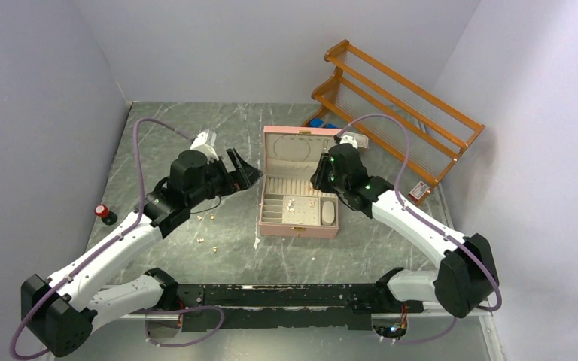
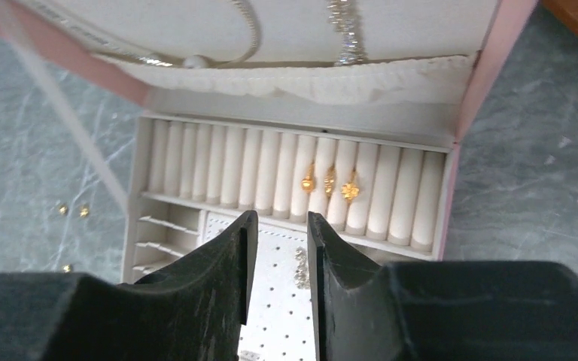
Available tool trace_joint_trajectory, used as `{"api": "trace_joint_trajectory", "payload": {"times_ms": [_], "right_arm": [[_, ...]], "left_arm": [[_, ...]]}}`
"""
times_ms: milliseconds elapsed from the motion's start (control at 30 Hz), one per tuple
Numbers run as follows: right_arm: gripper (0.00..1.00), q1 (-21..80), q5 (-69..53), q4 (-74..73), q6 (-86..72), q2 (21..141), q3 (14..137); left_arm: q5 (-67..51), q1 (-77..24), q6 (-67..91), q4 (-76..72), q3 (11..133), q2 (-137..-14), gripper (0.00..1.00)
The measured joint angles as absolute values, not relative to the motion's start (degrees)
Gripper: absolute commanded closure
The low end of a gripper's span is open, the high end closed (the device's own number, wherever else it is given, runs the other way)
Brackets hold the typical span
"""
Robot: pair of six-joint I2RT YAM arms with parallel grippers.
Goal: Organize the mixed jewelry
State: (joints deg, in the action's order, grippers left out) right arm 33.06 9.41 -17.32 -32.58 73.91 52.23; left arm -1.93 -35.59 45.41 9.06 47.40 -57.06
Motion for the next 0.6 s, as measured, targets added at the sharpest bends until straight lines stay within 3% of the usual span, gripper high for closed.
{"api": "trace_joint_trajectory", "payload": {"times_ms": [333, 600], "right_arm": [[0.6, 35.2, 2.55, -9.78, -31.16, 68.64, 46.98], [0.59, 37.63, -1.02, -5.93, -31.55, 68.1, 45.36]], "left_arm": [[14.87, -35.57, 50.63, 30.35, 45.21, -55.0, 0.13], [20.86, -35.57, 58.87, 41.74, 43.59, -54.83, 0.19]]}}
